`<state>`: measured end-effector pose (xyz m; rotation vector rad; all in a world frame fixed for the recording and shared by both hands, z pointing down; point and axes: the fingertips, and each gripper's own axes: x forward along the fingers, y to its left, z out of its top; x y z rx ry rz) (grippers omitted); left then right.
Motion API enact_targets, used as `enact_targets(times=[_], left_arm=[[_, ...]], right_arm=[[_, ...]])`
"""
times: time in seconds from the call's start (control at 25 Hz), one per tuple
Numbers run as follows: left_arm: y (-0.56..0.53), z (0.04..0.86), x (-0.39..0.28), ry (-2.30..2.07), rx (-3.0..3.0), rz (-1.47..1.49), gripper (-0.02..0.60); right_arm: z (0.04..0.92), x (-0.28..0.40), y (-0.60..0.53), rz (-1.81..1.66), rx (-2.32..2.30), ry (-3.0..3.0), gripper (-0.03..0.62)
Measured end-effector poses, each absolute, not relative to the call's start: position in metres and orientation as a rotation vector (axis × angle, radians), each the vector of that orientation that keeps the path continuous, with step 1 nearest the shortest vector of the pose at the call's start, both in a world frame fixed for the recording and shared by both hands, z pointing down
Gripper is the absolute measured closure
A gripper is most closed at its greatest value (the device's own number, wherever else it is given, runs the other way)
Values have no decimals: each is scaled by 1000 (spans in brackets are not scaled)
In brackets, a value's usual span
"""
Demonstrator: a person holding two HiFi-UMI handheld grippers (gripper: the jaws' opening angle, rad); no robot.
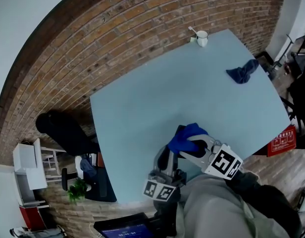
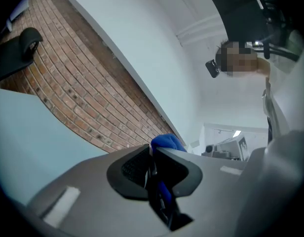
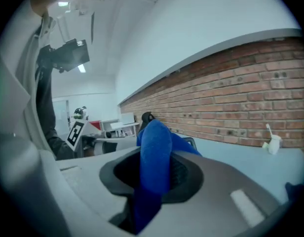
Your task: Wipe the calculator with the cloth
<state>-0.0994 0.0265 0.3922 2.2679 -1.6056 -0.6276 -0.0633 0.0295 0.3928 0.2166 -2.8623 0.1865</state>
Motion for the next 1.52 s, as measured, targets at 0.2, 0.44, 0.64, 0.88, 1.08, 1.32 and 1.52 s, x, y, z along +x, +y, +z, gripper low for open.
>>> enact_targets(times=[0.2, 0.44, 0.64, 0.88, 1.08, 1.32, 1.52], left_arm=[[32, 376, -85, -1704, 2455, -407, 541], [34, 368, -81, -1813, 2568, -248, 541], [50, 342, -90, -1762, 2615, -410, 542], [55, 319, -108, -1683, 2622, -604, 543], [57, 323, -81, -1500, 2762, -541, 543], [52, 328, -82, -1552, 2650, -596, 543], [39, 330, -117, -1639, 2448, -744, 543]], right_arm=[[380, -42, -30, 221, 380, -2857, 502], [358, -68, 17, -23, 183, -2807, 505], [348, -46, -31, 335, 323, -2953, 500], [414, -14, -43, 852, 241, -2801, 500], [347, -21, -37, 1068, 11, -2991, 500], [359, -15, -30, 1072, -2, -2964, 494], [393, -3, -26, 702, 338, -2894, 493]])
